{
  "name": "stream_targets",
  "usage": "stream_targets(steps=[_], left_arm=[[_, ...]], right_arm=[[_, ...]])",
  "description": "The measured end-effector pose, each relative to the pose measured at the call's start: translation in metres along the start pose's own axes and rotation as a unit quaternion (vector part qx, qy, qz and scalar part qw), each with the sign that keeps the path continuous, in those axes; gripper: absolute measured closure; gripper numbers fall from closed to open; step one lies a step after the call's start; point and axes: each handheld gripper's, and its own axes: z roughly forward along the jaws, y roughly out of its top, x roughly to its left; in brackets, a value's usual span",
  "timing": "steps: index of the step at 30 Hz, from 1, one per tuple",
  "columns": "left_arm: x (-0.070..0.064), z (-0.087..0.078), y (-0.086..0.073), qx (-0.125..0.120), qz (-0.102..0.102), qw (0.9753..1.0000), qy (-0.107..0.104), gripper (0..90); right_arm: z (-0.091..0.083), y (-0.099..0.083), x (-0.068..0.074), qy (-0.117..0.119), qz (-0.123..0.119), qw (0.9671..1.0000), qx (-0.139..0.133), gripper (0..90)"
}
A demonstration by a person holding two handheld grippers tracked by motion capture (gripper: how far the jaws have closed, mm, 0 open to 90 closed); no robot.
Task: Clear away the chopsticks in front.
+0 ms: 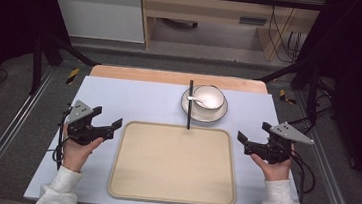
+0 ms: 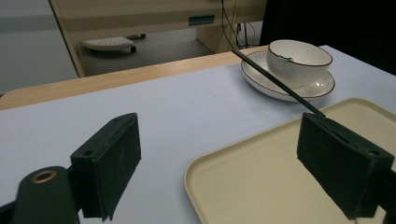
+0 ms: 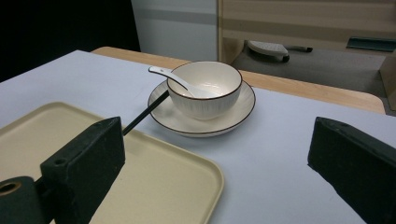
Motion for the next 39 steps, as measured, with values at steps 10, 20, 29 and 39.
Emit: stream_targets(steps=[10, 20, 29, 39], left_arm=[[-0.011, 0.022, 0.018, -0.006, 0.005, 0.9999, -0.009, 13.6], [-0.023, 0.046, 0.035, -0.004, 0.008, 0.9998, -0.015, 14.4], [-0.037, 0.075, 0.047, 0.003, 0.013, 0.9996, -0.023, 14.9], [-0.050, 0.106, 0.056, 0.016, 0.022, 0.9993, -0.024, 15.4]], right_arm=[[0.000, 0.000, 0.001, -0.002, -0.002, 1.0000, 0.004, 4.1], [0.000, 0.000, 0.001, -0.003, -0.003, 1.0000, 0.005, 4.1], [0.000, 0.000, 0.000, -0.003, -0.004, 1.0000, 0.007, 4.0], [0.000, 0.000, 0.000, -0.003, -0.005, 1.0000, 0.007, 4.2]])
